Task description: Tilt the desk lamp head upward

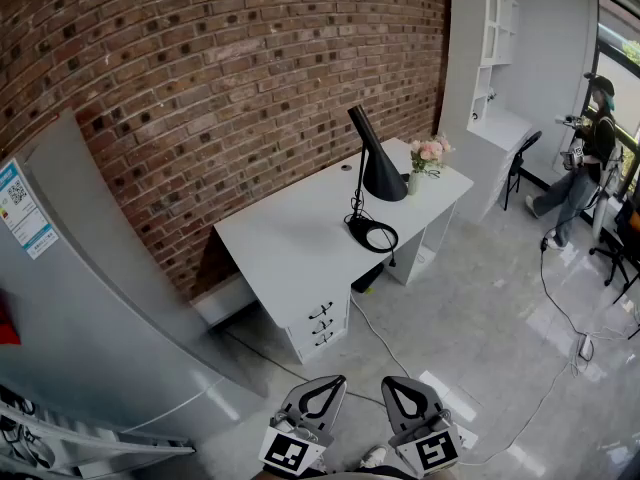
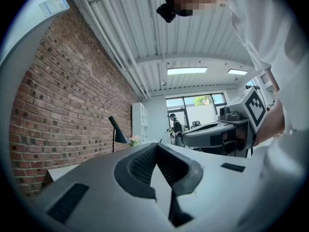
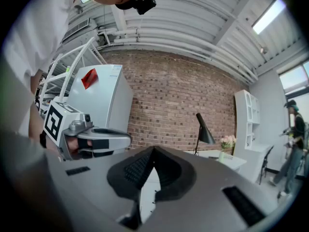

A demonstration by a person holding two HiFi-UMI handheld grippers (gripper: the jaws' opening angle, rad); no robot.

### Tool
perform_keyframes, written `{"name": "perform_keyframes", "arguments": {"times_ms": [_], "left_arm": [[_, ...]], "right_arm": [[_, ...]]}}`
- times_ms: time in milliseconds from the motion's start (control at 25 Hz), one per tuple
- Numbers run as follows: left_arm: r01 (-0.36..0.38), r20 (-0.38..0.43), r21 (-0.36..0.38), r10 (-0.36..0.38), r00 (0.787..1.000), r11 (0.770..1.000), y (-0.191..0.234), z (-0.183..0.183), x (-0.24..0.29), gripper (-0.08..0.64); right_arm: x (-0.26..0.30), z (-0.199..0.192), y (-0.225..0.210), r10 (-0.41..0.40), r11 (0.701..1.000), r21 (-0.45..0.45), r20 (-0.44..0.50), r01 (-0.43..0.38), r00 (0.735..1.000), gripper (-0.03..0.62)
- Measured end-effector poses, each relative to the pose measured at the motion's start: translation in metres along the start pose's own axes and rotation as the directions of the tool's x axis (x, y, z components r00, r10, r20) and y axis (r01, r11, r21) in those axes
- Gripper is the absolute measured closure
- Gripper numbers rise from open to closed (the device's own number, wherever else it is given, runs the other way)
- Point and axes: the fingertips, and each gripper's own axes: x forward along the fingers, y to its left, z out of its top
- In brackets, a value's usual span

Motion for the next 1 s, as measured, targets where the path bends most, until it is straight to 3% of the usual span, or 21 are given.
{"name": "perform_keyframes", "arguments": {"times_ms": [1000], "left_arm": [[-0.005, -0.003, -0.01, 0.005, 1.0, 1.0, -0.002, -0.0029, -0.004, 0.552]], "right_arm": [[-0.0044, -0.0004, 0.0006, -0.017, 1.0, 0.025, 0.02, 0.016, 1.0, 0.58]]}}
